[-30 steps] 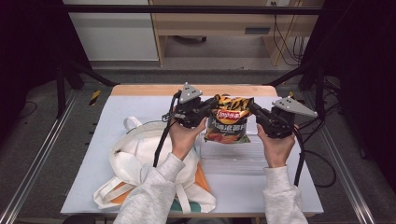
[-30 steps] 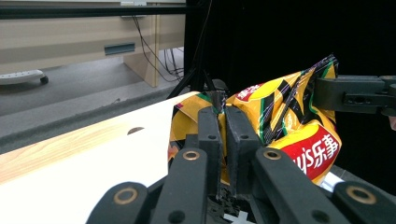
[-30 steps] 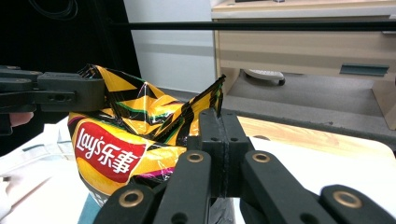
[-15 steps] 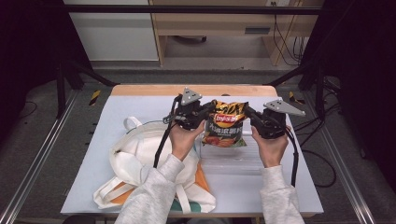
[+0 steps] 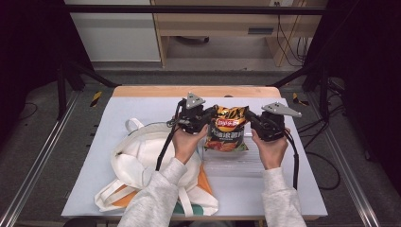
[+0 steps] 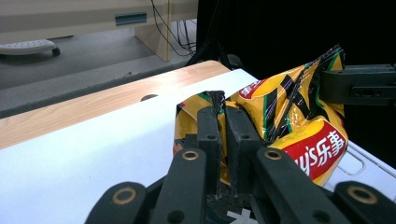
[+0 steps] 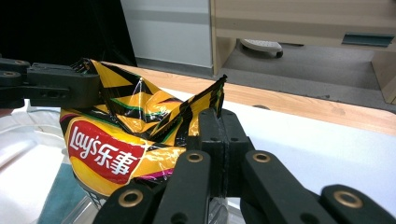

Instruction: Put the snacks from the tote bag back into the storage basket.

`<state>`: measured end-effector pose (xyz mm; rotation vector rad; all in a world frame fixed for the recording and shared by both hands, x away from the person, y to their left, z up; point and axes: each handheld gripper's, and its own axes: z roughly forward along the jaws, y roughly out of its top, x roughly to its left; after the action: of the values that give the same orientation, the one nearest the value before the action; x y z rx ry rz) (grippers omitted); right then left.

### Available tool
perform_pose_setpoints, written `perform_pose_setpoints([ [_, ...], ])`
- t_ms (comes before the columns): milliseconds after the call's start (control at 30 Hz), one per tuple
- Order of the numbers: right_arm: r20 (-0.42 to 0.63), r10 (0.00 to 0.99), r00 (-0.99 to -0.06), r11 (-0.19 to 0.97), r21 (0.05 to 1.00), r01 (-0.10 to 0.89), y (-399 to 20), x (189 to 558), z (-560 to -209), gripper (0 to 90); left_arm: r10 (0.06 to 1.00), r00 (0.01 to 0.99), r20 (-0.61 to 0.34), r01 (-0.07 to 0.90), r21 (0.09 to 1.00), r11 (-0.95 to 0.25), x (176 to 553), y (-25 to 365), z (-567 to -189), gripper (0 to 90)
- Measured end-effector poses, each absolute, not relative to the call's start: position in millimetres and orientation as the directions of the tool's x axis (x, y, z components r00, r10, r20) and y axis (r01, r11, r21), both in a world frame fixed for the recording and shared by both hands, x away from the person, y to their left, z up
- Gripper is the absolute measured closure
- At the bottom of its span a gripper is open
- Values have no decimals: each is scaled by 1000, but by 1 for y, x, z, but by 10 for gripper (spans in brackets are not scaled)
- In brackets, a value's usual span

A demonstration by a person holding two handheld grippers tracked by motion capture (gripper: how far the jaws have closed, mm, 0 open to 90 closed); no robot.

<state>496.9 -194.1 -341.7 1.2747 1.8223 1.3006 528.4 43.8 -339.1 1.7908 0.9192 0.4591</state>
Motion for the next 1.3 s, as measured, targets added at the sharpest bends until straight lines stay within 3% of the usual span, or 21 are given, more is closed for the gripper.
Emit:
perform_pose_setpoints([
  [267,76,923,-377,87,913,398,-195,501,-348,899,768,634,-91,370,908,-197,530,40,-347,825],
  [567,52,928,-369,102,917,385,-194,504,-352,843,778,624,-67,361,908,-211,532,41,-347,725],
  [933,10,933,-360,90,961,260,-194,499,-348,624,772,633,-55,333,920,-207,525,45,-342,570],
  [1300,9,934,-357,86,964,251,-199,495,-341,466,744,666,-60,316,926,-208,513,70,-340,501],
])
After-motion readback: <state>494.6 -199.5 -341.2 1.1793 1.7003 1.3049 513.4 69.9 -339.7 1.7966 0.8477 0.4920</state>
